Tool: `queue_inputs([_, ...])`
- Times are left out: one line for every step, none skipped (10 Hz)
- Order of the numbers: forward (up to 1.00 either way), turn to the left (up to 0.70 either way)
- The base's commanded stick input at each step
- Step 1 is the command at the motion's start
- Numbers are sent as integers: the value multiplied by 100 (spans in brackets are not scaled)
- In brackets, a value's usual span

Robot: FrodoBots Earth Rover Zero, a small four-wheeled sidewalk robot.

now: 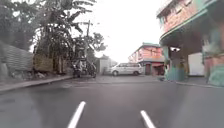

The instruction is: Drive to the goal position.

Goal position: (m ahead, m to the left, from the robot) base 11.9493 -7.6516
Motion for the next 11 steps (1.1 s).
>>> queue_inputs([70,0])
queue_inputs([70,0])
queue_inputs([70,0])
queue_inputs([70,0])
queue_inputs([70,0])
queue_inputs([70,0])
queue_inputs([70,0])
queue_inputs([70,0])
queue_inputs([70,0])
queue_inputs([70,0])
queue_inputs([70,0])
